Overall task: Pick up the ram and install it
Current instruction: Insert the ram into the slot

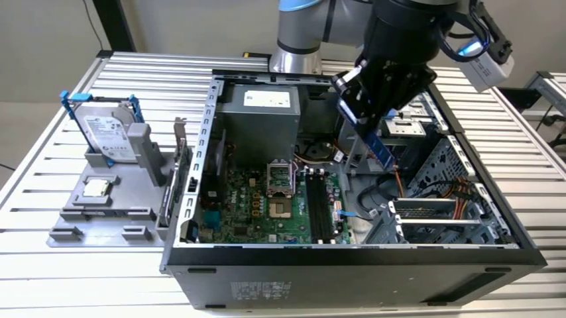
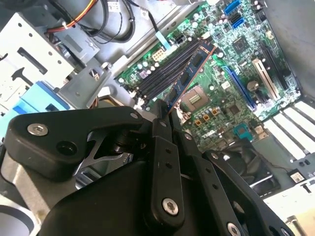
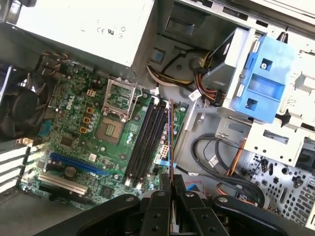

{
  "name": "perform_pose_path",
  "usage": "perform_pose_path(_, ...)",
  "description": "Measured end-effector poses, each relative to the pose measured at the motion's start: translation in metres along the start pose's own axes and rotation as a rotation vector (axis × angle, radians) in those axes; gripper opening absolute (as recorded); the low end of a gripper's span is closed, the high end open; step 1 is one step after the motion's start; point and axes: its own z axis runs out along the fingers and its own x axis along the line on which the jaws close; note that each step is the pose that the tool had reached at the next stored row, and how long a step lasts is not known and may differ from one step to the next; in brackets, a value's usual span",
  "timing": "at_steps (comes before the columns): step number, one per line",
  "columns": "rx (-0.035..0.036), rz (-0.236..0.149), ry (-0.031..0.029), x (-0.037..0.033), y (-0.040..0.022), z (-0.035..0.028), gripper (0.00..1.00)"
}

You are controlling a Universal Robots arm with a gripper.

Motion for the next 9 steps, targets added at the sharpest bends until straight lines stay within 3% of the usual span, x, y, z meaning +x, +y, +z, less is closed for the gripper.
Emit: perform_pose_path(9,0.0006,0.056,-0.0007,0.0017,-0.0054,0.0001,0.00)
